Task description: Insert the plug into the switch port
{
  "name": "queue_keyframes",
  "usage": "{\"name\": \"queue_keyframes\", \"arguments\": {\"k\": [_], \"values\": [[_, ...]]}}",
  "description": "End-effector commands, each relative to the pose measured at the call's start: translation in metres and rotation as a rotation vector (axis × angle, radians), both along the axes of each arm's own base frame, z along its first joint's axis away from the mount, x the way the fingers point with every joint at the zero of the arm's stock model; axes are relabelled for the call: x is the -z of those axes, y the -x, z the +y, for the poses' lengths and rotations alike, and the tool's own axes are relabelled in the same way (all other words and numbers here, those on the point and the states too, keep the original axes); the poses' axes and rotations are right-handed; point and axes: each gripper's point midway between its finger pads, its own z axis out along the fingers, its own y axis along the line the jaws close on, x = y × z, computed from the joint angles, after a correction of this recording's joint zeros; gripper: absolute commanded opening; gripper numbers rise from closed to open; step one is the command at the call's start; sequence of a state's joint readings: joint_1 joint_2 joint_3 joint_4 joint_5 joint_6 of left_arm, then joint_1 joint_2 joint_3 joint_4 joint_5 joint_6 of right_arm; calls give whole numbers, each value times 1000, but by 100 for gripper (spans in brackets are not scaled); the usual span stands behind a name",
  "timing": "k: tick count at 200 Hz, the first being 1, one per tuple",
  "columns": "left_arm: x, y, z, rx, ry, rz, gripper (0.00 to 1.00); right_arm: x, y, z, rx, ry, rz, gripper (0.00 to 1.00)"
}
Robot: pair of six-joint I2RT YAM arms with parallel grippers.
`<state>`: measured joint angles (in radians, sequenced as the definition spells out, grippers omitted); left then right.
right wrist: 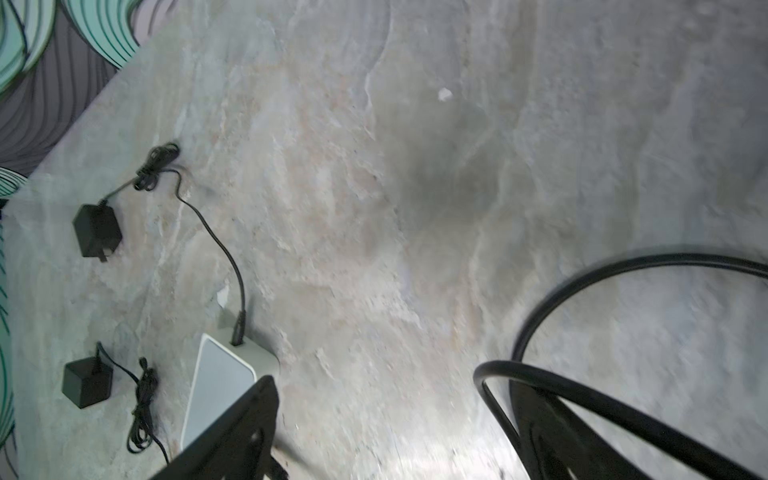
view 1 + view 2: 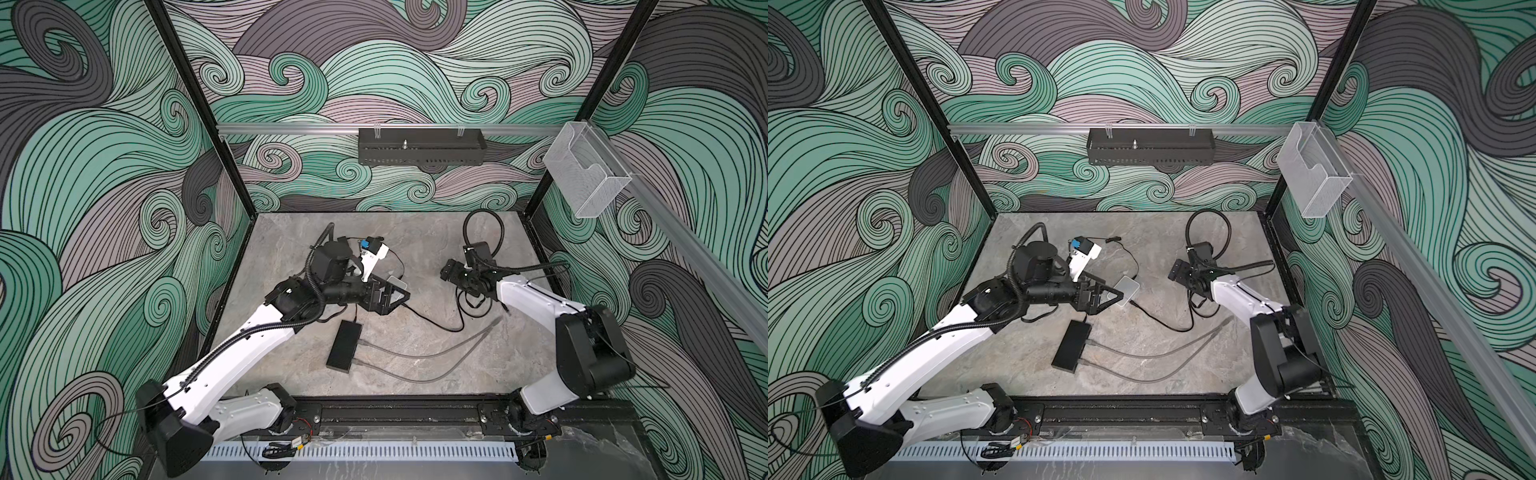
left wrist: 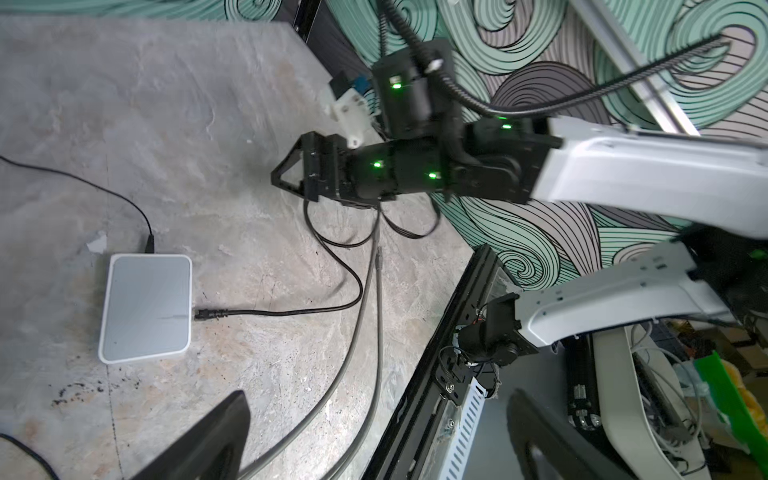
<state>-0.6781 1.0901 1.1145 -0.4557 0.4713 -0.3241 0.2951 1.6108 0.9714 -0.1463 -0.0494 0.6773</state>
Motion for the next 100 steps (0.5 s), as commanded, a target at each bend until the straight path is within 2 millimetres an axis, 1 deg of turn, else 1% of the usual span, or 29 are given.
{"name": "queue_keyframes", "arguments": {"k": [1,9,26,34,40,50,63,75,100], "values": [[9,4,18,-7,-82,-73,99,-45,-44,27,-113,-107,-235,86],[8,4,21,-16,-82,-84,99,-56,-53,33,-132,-126,-273,86],[9,3,25,-29,-84,-87,98,-68,-72,43,-156,-127,-282,85],[11,2,27,-35,-85,-82,99,-66,-78,44,-154,-118,-257,86],[12,1,27,-39,-88,-77,99,-69,-83,45,-150,-115,-245,86],[14,0,29,-48,-92,-68,99,-65,-86,43,-141,-100,-217,87],[17,-3,30,-58,-91,-62,99,-57,-81,40,-127,-84,-187,88],[19,-6,31,-74,-90,-57,99,-53,-72,38,-123,-80,-175,88],[25,-13,35,-102,-91,-42,99,-43,-38,38,-159,-64,-163,88]]}}
